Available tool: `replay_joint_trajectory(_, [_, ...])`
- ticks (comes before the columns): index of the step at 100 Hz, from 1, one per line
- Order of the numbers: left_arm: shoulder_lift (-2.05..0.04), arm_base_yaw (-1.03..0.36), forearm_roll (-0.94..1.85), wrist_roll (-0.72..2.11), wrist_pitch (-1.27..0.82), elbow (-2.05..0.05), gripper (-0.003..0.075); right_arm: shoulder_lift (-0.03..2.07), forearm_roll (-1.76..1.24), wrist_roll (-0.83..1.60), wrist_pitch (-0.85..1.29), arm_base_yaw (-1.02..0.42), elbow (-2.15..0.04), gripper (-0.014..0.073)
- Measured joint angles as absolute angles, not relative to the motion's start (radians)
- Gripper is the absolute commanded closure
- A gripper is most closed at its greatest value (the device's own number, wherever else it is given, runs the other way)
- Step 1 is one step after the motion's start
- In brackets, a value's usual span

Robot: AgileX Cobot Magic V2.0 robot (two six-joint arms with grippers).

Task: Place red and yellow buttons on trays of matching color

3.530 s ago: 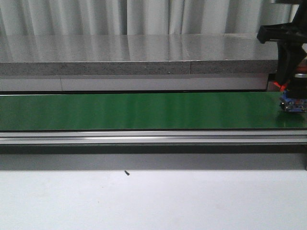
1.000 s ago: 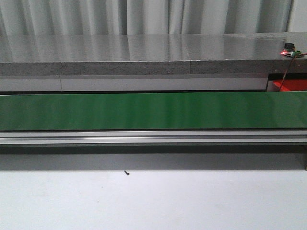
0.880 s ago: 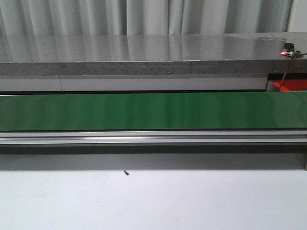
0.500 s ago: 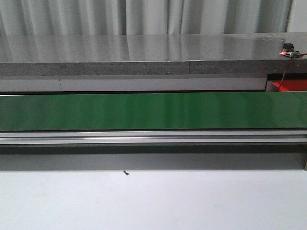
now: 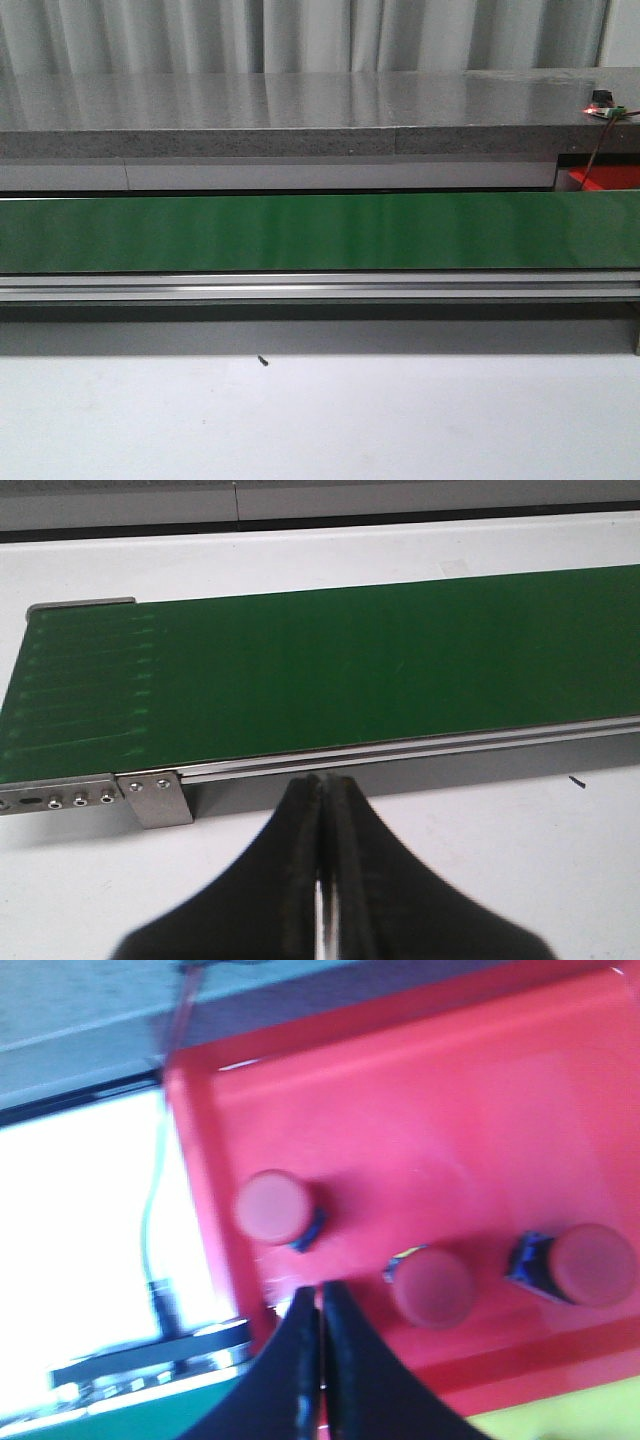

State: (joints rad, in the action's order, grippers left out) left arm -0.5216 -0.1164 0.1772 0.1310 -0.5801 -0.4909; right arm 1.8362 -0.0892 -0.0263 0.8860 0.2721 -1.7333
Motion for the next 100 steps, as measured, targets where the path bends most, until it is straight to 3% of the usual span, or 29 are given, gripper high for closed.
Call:
replay_joint_trajectory(57, [-0.522,-0.116,0.177,0.131,-0.58,-0.491,0.074,1.568,-0.089,-0.022,0.79,0.021,-1.456,0.0716])
replay_joint_trajectory(100, [-0.522,-0.116,0.177,0.131,-0.58,-0.491,0.074,1.289,-0.091,-0.02,0.63,0.0,-1.197,0.0716])
